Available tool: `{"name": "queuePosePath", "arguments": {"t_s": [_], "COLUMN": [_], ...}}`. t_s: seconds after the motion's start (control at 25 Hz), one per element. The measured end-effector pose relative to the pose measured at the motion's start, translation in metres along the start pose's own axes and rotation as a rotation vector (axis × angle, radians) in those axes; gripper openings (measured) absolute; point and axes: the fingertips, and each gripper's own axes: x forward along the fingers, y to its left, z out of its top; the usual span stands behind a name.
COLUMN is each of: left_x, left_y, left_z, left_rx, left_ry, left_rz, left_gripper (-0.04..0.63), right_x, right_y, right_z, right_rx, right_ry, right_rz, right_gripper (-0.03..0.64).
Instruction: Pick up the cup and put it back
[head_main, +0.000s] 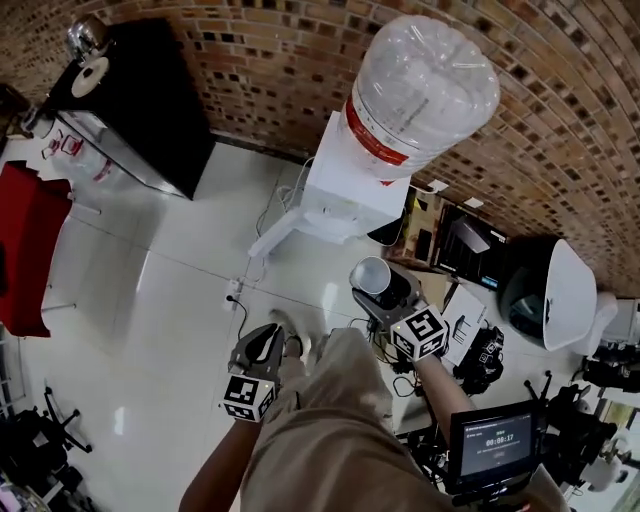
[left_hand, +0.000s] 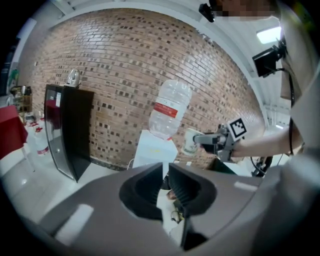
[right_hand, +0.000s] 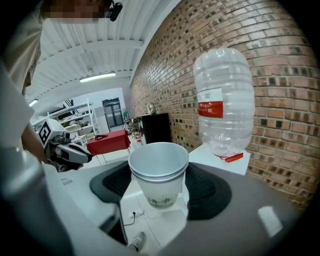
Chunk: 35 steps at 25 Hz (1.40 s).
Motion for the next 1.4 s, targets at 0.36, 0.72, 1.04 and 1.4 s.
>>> {"name": "queuePosePath", "arguments": {"t_s": [0.36, 0.72, 1.04, 1.4], "left_x": [0.044, 0.158, 0.248, 0.297], "left_y": [0.054, 0.093, 0.148, 0.189], "left_z": [-0.058, -0.140, -0.260, -0.338], "left_rx": [-0.016, 0.015, -0.061, -0.047], "left_ry": [0.071, 0.026, 0.063, 0.059], "left_rz": [0.100, 0.158, 0.165, 0.115], "left_gripper": [0.018, 0.002, 0.002, 0.002], "right_x": [0.103, 0.179, 0.241, 0.292], "right_y": [-0.018, -0.063, -0.095, -0.118], "right_z": [-0.068, -0.189, -0.317, -0.391], "right_rx": [0.037, -0.027, -0.003, -0.038], "right_ry": [0.097, 0.157, 0.192, 0.150], "right_rz": [0.089, 0.103, 0.089, 0.095], "right_gripper": [0.337, 0.337, 0.337, 0.337]}}
